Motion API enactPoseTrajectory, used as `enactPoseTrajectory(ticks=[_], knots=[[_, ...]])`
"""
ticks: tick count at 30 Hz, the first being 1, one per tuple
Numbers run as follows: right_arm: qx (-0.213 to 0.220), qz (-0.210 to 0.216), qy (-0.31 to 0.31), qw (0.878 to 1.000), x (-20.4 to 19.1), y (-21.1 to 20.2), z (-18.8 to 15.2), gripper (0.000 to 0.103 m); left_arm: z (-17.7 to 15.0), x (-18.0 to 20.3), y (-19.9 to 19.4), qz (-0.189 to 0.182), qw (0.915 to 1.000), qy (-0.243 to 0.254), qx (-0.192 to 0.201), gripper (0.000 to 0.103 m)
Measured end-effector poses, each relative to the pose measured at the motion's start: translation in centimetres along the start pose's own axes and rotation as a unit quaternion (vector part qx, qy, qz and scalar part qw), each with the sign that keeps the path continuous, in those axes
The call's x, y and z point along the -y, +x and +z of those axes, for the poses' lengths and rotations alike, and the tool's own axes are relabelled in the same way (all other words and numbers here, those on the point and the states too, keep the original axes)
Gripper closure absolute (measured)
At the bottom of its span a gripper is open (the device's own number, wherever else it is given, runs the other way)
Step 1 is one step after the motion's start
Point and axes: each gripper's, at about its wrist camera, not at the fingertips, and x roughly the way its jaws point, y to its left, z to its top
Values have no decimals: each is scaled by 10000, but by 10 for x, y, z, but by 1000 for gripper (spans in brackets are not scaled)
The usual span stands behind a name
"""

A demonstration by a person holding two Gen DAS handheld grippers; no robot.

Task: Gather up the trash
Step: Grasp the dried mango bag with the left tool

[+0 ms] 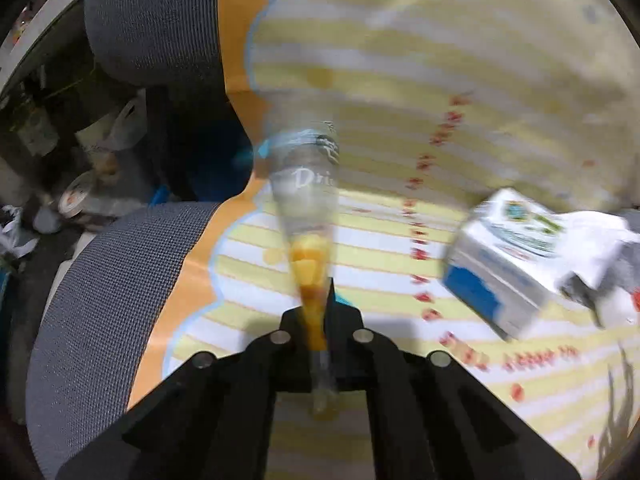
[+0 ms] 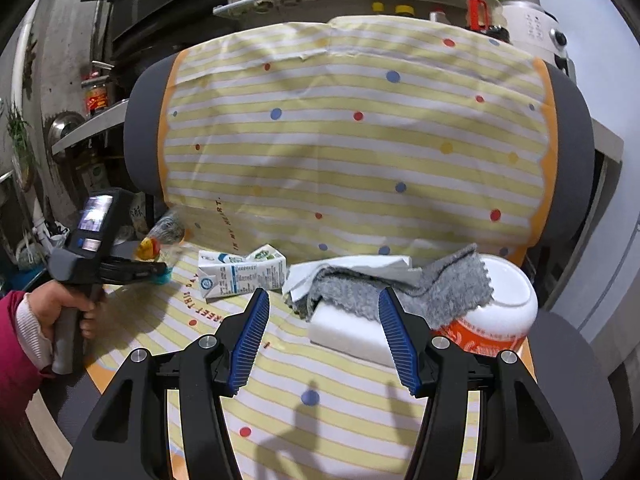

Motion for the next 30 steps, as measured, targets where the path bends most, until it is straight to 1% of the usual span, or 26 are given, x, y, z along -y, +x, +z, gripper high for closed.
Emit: enactPoseTrajectory(ticks=[1,2,6,8,10,11,12,17,18,19,20,22,24,26,27,28,29,30], knots=[[-12,-9,15,10000,1,-1,-2,45,-4,0,-7,-48,10000,7,63,103],[-3,-17,37,10000,3,-2,-4,45,-10,1,-22,-208,9996,22,196,103],[-96,-68,87,9999,8,5,-9,44,-28,14,-70,-408,9969,95,660,103],[-187,-112,111,9997,9,14,-9,39,-35,23,-86,-481,9956,105,798,103],[-264,-108,115,9995,8,24,-7,38,-43,34,-97,-590,9943,69,888,103],[-307,-122,123,9994,8,31,-4,38,-47,39,-102,-712,9932,27,921,103],[-330,-134,133,9993,9,37,-2,38,-46,39,-98,-776,9927,19,927,103],[-490,-172,344,9981,17,74,18,38,-55,59,-103,-916,9910,51,972,103],[-505,-198,342,9979,18,80,21,37,-56,62,-102,-920,9910,50,969,103],[-531,-264,333,9977,18,88,25,32,-57,65,-100,-892,9912,62,976,103],[-571,-380,342,9971,20,98,30,25,-57,67,-99,-887,9914,69,962,103],[-572,-577,404,9959,25,112,37,23,-56,70,-94,-956,9911,5,922,103],[-676,-639,566,9940,33,129,40,23,-57,71,-94,-944,9909,-11,960,103],[-872,-608,707,9918,39,146,37,25,-59,71,-91,-915,9908,-43,1000,103],[-952,-577,758,9909,41,152,33,32,-59,71,-89,-937,9901,-89,1039,103],[-1009,-563,781,9902,42,156,30,36,-60,72,-87,-924,9902,-107,1046,103],[-1104,-515,808,9893,43,161,26,45,-61,73,-83,-848,9911,-110,1021,103],[-1184,-434,856,9883,44,163,23,51,-61,74,-81,-813,9916,-104,1000,103]])
